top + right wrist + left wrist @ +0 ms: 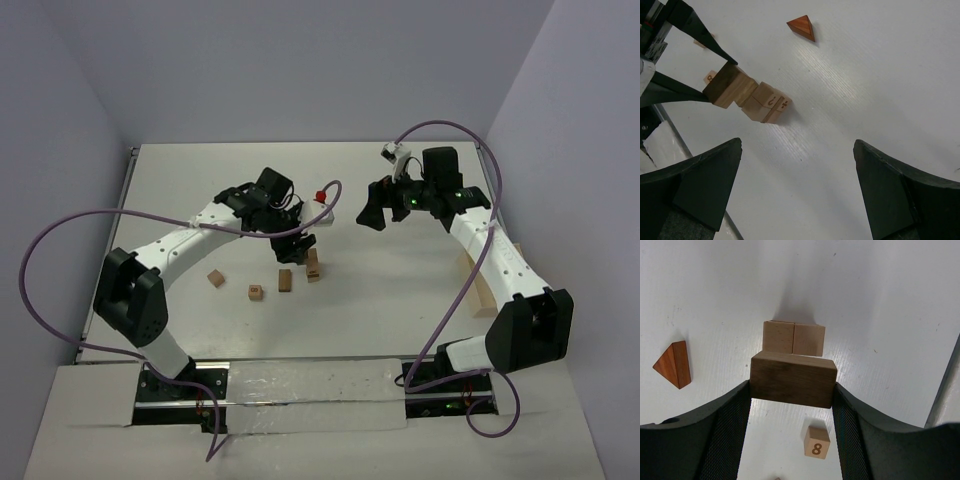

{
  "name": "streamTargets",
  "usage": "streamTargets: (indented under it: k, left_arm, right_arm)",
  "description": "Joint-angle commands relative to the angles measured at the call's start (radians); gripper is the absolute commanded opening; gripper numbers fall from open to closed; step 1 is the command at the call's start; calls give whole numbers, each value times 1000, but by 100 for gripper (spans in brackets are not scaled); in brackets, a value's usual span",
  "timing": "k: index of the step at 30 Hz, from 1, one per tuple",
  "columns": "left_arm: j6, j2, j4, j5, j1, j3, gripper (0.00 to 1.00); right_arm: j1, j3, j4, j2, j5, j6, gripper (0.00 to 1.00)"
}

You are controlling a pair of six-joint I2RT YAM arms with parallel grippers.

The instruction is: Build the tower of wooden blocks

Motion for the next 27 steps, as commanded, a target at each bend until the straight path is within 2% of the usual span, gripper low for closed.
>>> streamTargets:
  k: [1, 16, 27]
  left_arm:
    - [-14, 8, 31, -8, -19, 43, 15]
    - [-29, 79, 57, -26, -42, 84, 20]
    - [-32, 105, 58, -20, -53, 104, 28]
  right_arm:
    - [-9, 59, -3, -7, 5, -3, 100]
    - [-9, 55, -1, -3, 6, -1, 100]
    - [-9, 49, 3, -5, 8, 1, 100]
